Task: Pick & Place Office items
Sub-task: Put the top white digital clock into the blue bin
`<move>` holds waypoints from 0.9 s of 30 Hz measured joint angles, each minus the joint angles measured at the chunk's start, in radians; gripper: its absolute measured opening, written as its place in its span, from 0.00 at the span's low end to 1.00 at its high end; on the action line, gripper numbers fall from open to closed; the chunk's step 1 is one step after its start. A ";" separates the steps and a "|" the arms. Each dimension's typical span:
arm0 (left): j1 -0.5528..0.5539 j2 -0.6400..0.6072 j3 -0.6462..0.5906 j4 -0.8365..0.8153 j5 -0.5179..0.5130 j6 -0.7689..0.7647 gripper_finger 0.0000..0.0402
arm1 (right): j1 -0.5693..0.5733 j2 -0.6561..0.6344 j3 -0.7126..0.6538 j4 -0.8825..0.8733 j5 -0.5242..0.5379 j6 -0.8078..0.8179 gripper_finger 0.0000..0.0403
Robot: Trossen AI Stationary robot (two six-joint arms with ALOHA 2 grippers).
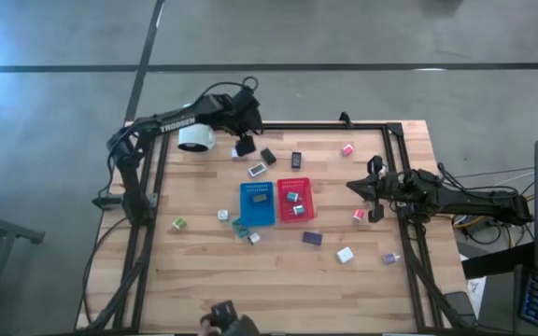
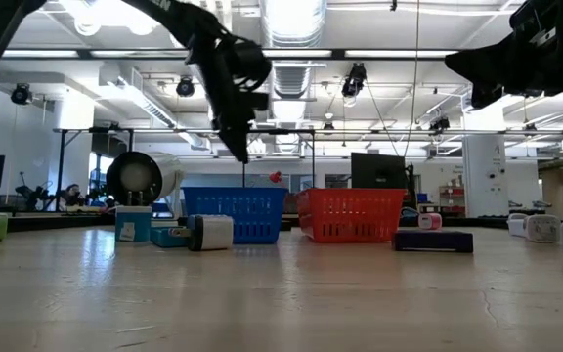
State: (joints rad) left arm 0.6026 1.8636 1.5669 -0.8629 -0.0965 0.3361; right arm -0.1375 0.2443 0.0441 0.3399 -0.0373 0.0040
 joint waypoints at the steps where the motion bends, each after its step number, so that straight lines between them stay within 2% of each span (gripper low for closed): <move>1: 0.016 0.002 -0.001 -0.019 0.000 0.012 0.71 | 0.000 0.000 0.000 0.000 0.001 -0.002 0.02; 12: 0.051 0.003 -0.106 -0.034 0.023 0.317 0.71 | 0.000 0.001 0.000 0.008 0.005 -0.003 0.02; 20: 0.053 0.003 -0.192 0.028 0.071 0.345 0.71 | -0.001 0.002 0.000 0.007 0.007 0.000 0.02; 27: 0.052 0.005 -0.248 0.101 0.075 0.364 0.71 | -0.001 0.002 0.000 0.008 0.007 -0.003 0.02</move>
State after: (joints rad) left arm 0.6544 1.8684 1.3189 -0.7620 -0.0217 0.7002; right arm -0.1383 0.2459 0.0444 0.3477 -0.0305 0.0006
